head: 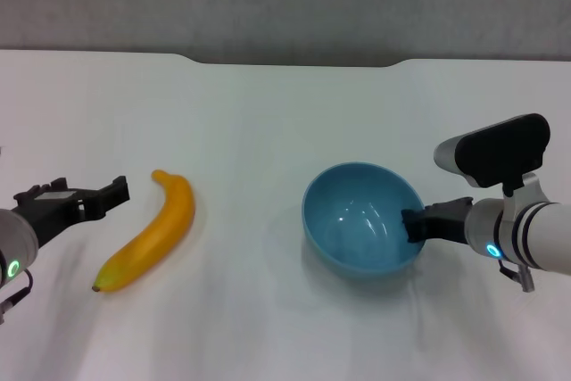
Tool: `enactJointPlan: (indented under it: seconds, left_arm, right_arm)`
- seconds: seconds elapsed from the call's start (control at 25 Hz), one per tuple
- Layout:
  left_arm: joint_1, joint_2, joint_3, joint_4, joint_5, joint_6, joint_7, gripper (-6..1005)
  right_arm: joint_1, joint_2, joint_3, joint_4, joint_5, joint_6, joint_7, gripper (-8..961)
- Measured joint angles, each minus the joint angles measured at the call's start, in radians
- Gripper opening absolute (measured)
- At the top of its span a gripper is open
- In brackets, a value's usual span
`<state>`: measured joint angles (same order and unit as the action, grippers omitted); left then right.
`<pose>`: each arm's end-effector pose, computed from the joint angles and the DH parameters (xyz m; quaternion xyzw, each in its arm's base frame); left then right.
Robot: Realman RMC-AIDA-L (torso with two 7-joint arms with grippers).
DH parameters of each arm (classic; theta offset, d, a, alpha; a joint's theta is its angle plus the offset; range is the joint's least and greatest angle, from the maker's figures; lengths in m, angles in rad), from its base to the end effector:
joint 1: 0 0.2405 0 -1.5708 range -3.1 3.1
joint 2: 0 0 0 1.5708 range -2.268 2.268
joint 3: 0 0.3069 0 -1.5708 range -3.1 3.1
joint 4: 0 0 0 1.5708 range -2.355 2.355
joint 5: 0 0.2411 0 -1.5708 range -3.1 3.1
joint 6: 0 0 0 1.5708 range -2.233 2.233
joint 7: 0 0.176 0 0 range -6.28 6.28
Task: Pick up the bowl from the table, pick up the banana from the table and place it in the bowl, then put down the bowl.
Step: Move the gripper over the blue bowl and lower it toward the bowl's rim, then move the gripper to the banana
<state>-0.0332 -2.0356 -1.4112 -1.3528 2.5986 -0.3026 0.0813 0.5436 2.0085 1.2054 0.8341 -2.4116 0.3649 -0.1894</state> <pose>-0.3400 0.3920 -0.0357 -0.7272 -0.4511 -0.1384 0.4985 0.3047 0.4601 -0.1422 -0.8422 0.3862 0.0015 0.3762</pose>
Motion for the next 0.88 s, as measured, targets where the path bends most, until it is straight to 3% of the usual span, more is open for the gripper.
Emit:
enactJointPlan:
  seconds: [0.08,0.4,0.56,0.88]
  left_arm:
    - [-0.001,0.0,0.0,0.007,0.0,0.0,-0.001,908]
    - [-0.015,0.002,0.009,-0.013,-0.001,-0.055,0.005,907]
    - [-0.057,0.001,0.026,-0.024,-0.001,-0.124,0.045,907]
    - [-0.11,0.0,0.066,0.025,-0.02,-0.117,0.101,908]
  right_arm:
    - [-0.004,0.0,0.0,0.008,0.0,0.0,0.0,113]
    - [-0.047,-0.002,0.015,0.102,-0.011,-0.002,0.0,59]
    - [-0.051,-0.003,0.024,0.126,-0.012,0.007,-0.001,37]
    - [-0.061,-0.004,0.028,0.187,-0.012,0.009,-0.002,33]
